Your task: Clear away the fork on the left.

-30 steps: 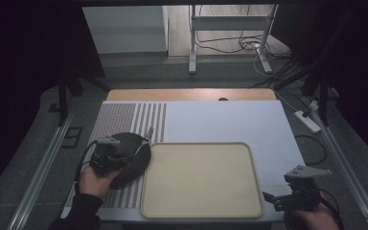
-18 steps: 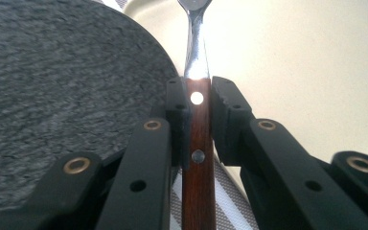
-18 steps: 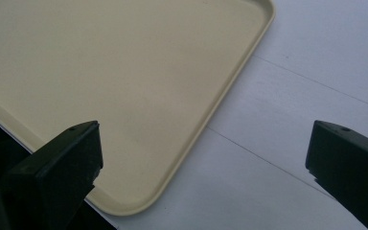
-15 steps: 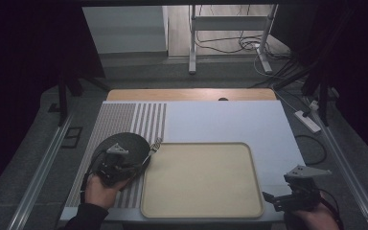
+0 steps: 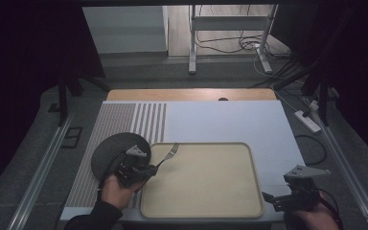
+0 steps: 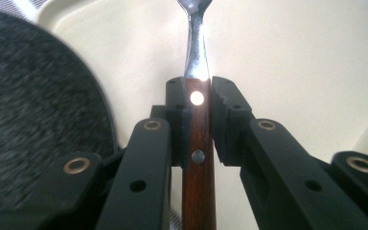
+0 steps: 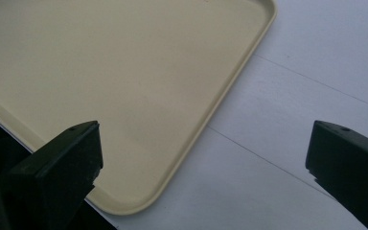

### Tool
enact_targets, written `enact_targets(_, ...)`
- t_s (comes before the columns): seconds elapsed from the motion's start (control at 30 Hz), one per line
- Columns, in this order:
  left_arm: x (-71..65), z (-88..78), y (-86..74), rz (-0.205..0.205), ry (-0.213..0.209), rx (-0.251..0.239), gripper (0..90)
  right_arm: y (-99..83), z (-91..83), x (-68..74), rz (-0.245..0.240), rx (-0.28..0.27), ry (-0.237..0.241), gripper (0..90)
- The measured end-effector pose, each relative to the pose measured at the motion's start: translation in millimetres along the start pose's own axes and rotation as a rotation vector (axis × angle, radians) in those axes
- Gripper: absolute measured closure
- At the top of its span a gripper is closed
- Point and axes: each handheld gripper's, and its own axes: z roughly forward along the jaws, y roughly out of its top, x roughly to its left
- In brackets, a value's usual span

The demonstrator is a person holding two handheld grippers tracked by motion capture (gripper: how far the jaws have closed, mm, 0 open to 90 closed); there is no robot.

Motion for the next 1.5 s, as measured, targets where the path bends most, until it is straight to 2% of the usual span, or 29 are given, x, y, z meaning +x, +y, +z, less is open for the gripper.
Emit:
enact_targets(0.27, -10.8, 20.5, 11.5, 0.029, -0.005, 0.015, 78.0, 0.1, 0.3, 0.4, -0.004, 0.003, 0.0, 0.0)
enact_targets(0.43, -8.9, 35.5, 12.0, 0.028, 0.009, 0.042, 78.0, 0.0, 0.2, 0.7, -0.006, 0.003, -0.001, 0.0)
enact_targets(0.5, -9.4, 40.7, 11.2, 0.026, 0.019, 0.056, 78.0, 0.0, 0.2, 0.6, -0.005, 0.002, -0.001, 0.0)
enact_targets(0.63, -13.6, 52.4, 9.5, 0.051, 0.049, 0.109, 77.9, -0.1, 0.0, 1.2, -0.007, 0.005, 0.002, 0.0)
enact_targets(0.7, -15.2, 58.9, 8.0, 0.06, 0.048, 0.141, 77.6, -0.1, 0.0, 1.4, -0.011, 0.006, 0.003, 0.0)
enact_targets(0.8, -16.1, 59.2, 9.9, 0.075, 0.028, 0.147, 75.3, -0.1, 0.1, 1.5, -0.011, 0.006, 0.003, 0.0)
enact_targets(0.83, -16.1, 59.1, 11.2, 0.07, 0.023, 0.143, 68.6, -0.1, 0.2, 1.4, -0.011, 0.007, 0.003, 0.0)
enact_targets(0.9, -15.7, 56.3, 15.2, 0.073, 0.018, 0.112, 66.6, 0.0, 0.3, 1.4, -0.01, 0.007, 0.002, 0.0)
enact_targets(0.93, -15.6, 54.7, 17.9, 0.077, 0.019, 0.097, 66.8, 0.0, 0.3, 1.4, -0.009, 0.007, 0.001, 0.0)
enact_targets(1.0, -16.2, 53.1, 23.1, 0.096, 0.015, 0.072, 76.0, 0.0, 0.3, 1.3, -0.007, 0.007, 0.0, 0.0)
enact_targets(1.03, -16.9, 53.9, 25.6, 0.108, 0.001, 0.07, 82.4, 0.1, 0.4, 1.2, -0.007, 0.007, 0.0, 0.0)
enact_targets(1.1, -18.8, 58.6, 30.1, 0.132, -0.033, 0.084, 89.2, 0.1, 0.6, 1.3, -0.008, 0.008, 0.0, 0.0)
enact_targets(1.13, -20.5, 62.2, 31.7, 0.14, -0.056, 0.089, 89.2, 0.1, 0.6, 1.3, -0.008, 0.008, -0.001, 0.0)
enact_targets(1.23, -25.5, 73.9, 34.9, 0.163, -0.069, 0.118, 89.2, 0.0, 0.5, 1.1, -0.006, 0.009, -0.001, 0.0)
enact_targets(1.33, -23.0, 82.6, 35.1, 0.155, -0.037, 0.144, 89.2, -0.1, 0.5, 1.3, -0.009, 0.009, -0.001, 0.0)
enact_targets(1.37, -19.8, 82.3, 35.0, 0.137, -0.041, 0.136, 89.2, -0.2, 0.4, 1.4, -0.01, 0.009, -0.001, 0.0)
enact_targets(1.4, -16.8, 80.9, 35.2, 0.123, -0.026, 0.137, 89.2, -0.2, 0.3, 1.4, -0.01, 0.009, 0.0, 0.0)
enact_targets(1.47, -12.7, 78.3, 34.6, 0.121, 0.005, 0.141, 89.2, -0.3, 0.3, 1.4, -0.01, 0.009, 0.001, 0.0)
enact_targets(1.5, -9.6, 76.9, 34.1, 0.106, 0.01, 0.142, 89.2, -0.2, 0.3, 1.4, -0.009, 0.008, 0.0, 0.0)
